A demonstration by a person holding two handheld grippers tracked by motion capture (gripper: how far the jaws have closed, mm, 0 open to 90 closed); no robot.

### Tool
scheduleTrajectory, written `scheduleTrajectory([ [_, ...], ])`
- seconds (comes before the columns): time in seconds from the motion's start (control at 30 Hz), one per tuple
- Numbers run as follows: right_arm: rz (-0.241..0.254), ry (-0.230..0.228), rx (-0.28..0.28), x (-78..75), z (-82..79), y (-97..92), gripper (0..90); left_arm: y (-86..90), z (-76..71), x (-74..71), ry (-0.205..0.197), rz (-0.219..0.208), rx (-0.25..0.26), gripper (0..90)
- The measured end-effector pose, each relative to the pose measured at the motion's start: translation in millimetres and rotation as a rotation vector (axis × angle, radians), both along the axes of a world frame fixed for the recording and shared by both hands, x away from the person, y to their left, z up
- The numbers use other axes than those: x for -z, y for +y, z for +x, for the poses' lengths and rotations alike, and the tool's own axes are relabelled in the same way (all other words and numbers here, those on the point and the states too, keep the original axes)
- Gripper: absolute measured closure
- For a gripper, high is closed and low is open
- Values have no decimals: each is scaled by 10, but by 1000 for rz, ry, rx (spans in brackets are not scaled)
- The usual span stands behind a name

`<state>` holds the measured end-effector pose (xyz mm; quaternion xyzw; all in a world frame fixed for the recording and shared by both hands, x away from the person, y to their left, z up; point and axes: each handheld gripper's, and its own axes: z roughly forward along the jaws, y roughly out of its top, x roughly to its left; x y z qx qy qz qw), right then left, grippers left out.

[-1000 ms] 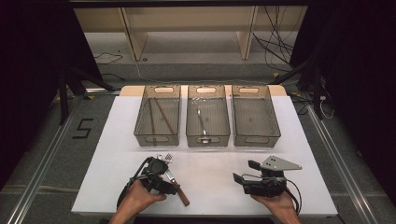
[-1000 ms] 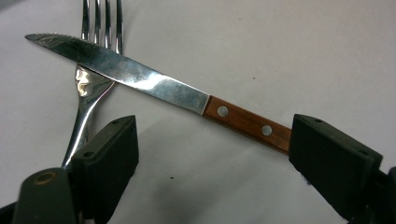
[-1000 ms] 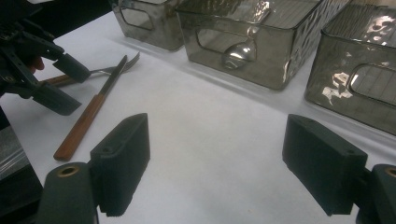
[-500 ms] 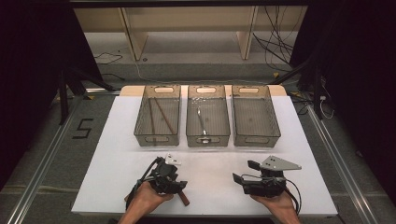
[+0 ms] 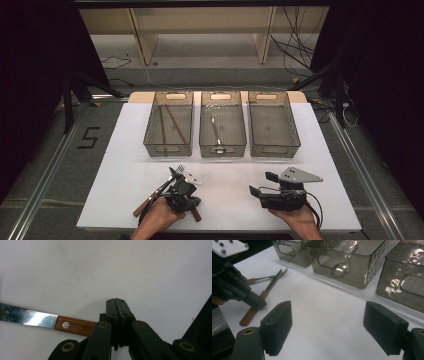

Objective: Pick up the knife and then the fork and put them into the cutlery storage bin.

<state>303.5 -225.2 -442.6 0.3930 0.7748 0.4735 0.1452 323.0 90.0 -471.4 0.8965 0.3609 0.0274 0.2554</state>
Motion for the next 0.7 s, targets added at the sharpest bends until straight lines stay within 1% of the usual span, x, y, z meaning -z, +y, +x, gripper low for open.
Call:
scheduleTrajectory([
  [0.13, 1, 1, 1, 1, 0, -2, 240, 69, -25, -5, 14, 26, 17, 887],
  [0.23, 1, 1, 1, 0, -1, -3, 240, 173, -43, -12, 34, 40, 29, 887],
  [0.3, 1, 2, 1, 3, 1, -2, 240, 255, -49, -16, 43, 50, 26, 887],
  [0.37, 0, 3, 2, 2, 0, 2, 240, 334, -45, -16, 59, 51, 22, 887],
  [0.47, 0, 2, 1, 0, -1, 8, 240, 433, -38, -29, 63, 85, 18, 887],
  [0.63, -1, 3, 0, -2, -1, 12, 240, 578, 2, -41, 75, 117, 1, 887],
  [0.7, 0, 2, -1, -2, 0, 11, 240, 615, 13, -45, 73, 129, -8, 887],
])
